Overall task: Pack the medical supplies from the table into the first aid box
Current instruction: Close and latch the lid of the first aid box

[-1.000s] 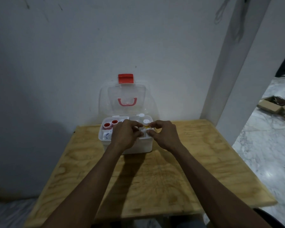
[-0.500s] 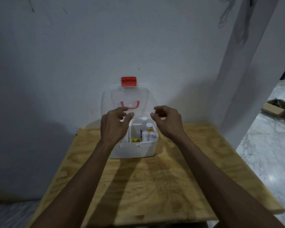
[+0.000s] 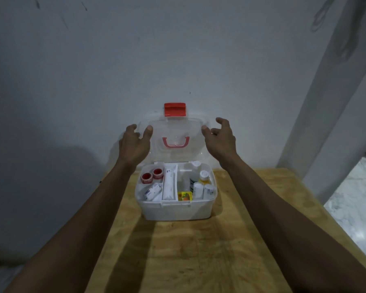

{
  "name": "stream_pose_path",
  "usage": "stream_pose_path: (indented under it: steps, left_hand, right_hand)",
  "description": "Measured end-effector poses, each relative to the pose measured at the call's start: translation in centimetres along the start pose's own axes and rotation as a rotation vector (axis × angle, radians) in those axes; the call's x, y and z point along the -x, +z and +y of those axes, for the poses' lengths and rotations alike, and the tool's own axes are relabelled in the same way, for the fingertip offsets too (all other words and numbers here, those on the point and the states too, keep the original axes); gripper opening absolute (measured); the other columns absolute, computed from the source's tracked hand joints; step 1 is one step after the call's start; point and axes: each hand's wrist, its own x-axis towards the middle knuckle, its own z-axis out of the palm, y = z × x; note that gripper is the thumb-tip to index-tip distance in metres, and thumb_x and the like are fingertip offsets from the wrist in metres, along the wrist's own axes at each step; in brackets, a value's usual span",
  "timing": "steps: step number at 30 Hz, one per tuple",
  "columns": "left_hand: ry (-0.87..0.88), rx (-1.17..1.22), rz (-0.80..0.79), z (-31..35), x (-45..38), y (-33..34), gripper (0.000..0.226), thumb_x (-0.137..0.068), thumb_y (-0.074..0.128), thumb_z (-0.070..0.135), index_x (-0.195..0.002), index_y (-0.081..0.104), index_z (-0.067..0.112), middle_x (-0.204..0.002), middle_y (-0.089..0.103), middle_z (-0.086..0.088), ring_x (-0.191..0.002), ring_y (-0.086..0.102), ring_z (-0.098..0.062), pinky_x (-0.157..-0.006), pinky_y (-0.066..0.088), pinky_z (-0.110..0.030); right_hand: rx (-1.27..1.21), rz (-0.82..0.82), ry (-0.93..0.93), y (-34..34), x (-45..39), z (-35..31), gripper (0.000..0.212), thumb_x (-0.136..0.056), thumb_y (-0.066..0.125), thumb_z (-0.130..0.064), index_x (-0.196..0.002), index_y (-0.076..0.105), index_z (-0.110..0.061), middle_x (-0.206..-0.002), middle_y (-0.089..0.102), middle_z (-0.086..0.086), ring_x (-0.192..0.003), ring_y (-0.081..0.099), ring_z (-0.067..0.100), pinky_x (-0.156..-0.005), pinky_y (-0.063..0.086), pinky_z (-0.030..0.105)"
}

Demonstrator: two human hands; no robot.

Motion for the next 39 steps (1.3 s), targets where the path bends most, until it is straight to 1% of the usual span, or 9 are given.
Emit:
stream_pose_path:
  steps: [12,16,18,21,24,28,31,36,39]
  left_hand:
    - [0.014,0.035,-0.002,0.6,0.9,-0.7,0.069,-0.092,0.040,0.064,-0.142,0.042,0.016,-0.144,0.050,-0.012,-0.127,0.052,-0.028,-0.104,0.045,-0.048]
    - [0.032,0.029,0.013,1.3,2.5,-1.4,0.069,-0.096,0.032,0.061,-0.127,0.056,0.005,-0.127,0.062,-0.017,-0.115,0.058,-0.033,-0.094,0.049,-0.045]
    - [0.038,0.041,0.005,1.5,3.5,-1.8,0.065,-0.098,0.030,0.057,-0.123,0.059,0.004,-0.120,0.064,-0.016,-0.110,0.060,-0.033,-0.087,0.049,-0.042]
    - [0.051,0.021,-0.034,1.4,5.1,-2.3,0.064,-0.098,0.028,0.059,-0.134,0.053,0.012,-0.133,0.059,-0.011,-0.120,0.056,-0.030,-0.099,0.047,-0.047]
    - [0.071,-0.028,-0.067,0.9,6.7,-2.9,0.068,-0.096,0.025,0.064,-0.137,0.051,0.016,-0.138,0.056,-0.009,-0.123,0.054,-0.030,-0.102,0.046,-0.051]
    - [0.147,-0.118,-0.087,-0.4,8.9,-3.3,0.074,-0.095,0.024,0.065,-0.120,0.058,0.004,-0.119,0.066,-0.019,-0.109,0.061,-0.035,-0.093,0.048,-0.048]
    - [0.144,-0.153,-0.114,-1.8,10.5,-2.8,0.074,-0.094,0.024,0.067,-0.113,0.060,0.006,-0.110,0.069,-0.017,-0.104,0.066,-0.032,-0.092,0.051,-0.046]
    - [0.130,-0.202,-0.148,-2.8,11.8,-1.8,0.061,-0.102,0.028,0.046,-0.142,0.043,0.003,-0.148,0.046,-0.017,-0.137,0.042,-0.031,-0.113,0.032,-0.042]
    - [0.152,-0.218,-0.156,-3.1,12.3,-1.2,0.056,-0.104,0.028,0.039,-0.148,0.034,0.007,-0.155,0.035,-0.012,-0.146,0.028,-0.027,-0.118,0.023,-0.041]
  right_hand:
    - [-0.027,-0.014,-0.047,-0.5,1.3,-0.7,0.051,-0.097,0.049,-0.045,-0.141,0.038,-0.022,-0.132,0.055,0.009,-0.104,0.051,0.017,-0.087,0.042,0.032]
    - [-0.004,-0.008,-0.072,-1.3,3.0,-1.1,0.049,-0.099,0.043,-0.047,-0.139,0.045,-0.019,-0.127,0.058,0.005,-0.101,0.051,0.014,-0.087,0.041,0.030]
    - [0.022,-0.009,-0.090,-1.6,3.9,-1.1,0.047,-0.100,0.039,-0.047,-0.133,0.053,-0.016,-0.122,0.061,0.003,-0.103,0.054,0.015,-0.087,0.041,0.030]
    - [0.054,-0.014,-0.108,-1.9,5.3,-0.9,0.042,-0.101,0.037,-0.048,-0.115,0.062,-0.017,-0.104,0.064,-0.002,-0.098,0.057,0.018,-0.082,0.040,0.029]
    - [0.062,-0.047,-0.093,-2.2,6.6,-0.3,0.044,-0.100,0.036,-0.050,-0.121,0.060,-0.021,-0.112,0.061,-0.006,-0.103,0.054,0.014,-0.088,0.040,0.029]
    - [0.133,-0.114,-0.111,-2.1,8.7,1.0,0.039,-0.100,0.033,-0.051,-0.110,0.059,-0.024,-0.111,0.062,-0.001,-0.105,0.055,0.018,-0.086,0.037,0.028]
    - [0.168,-0.107,-0.125,-1.7,10.5,1.7,0.049,-0.102,0.036,-0.045,-0.135,0.055,-0.014,-0.137,0.058,0.004,-0.126,0.052,0.022,-0.095,0.037,0.028]
    - [0.193,-0.113,-0.134,-1.1,12.2,2.8,0.047,-0.103,0.039,-0.036,-0.140,0.048,-0.009,-0.146,0.048,0.008,-0.135,0.043,0.023,-0.098,0.031,0.023]
    - [0.212,-0.122,-0.151,-1.1,12.7,3.2,0.045,-0.103,0.040,-0.033,-0.140,0.048,-0.009,-0.149,0.044,0.007,-0.136,0.040,0.021,-0.094,0.027,0.018]
